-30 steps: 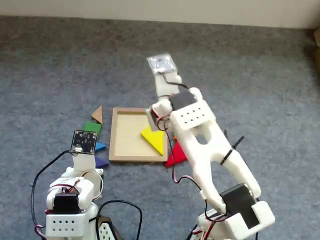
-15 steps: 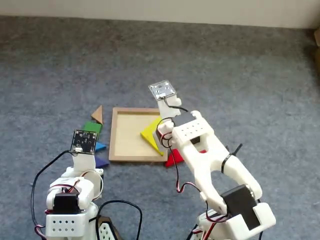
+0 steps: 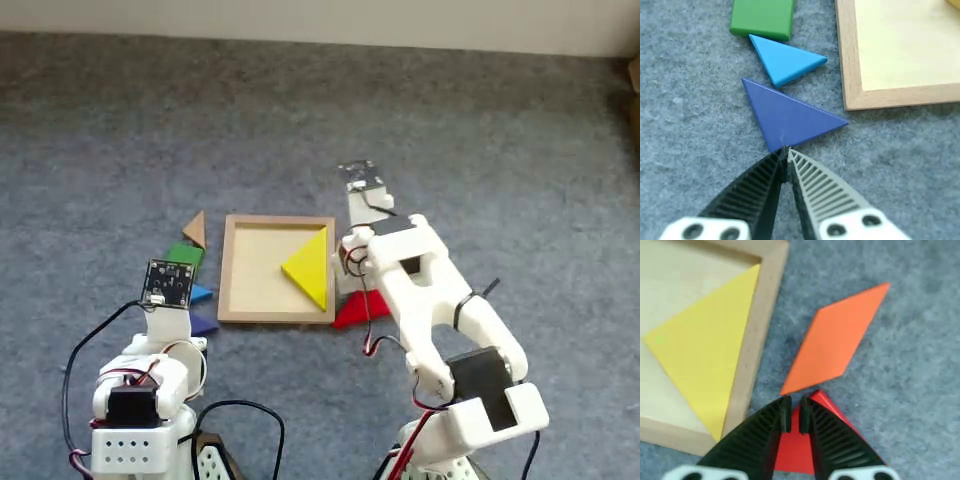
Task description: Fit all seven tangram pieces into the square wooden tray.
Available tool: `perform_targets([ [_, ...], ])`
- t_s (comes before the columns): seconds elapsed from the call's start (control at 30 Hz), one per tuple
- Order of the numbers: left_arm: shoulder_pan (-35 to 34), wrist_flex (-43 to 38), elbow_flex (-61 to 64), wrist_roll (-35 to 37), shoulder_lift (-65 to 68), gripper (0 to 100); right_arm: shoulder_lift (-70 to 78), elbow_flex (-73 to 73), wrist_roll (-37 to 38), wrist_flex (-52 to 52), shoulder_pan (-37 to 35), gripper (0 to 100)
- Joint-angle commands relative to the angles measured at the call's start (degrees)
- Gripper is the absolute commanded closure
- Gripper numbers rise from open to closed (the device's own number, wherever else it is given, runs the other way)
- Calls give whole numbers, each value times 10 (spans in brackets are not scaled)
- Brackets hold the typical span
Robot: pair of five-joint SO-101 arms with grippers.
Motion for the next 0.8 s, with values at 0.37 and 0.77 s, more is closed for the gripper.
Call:
perform_targets([
  [0.37,-8,2,11,4,-15,994,-179,109,38,77,86,940],
  [0.77,-8,2,11,4,-15,994,-355,152,132,167,84,911],
])
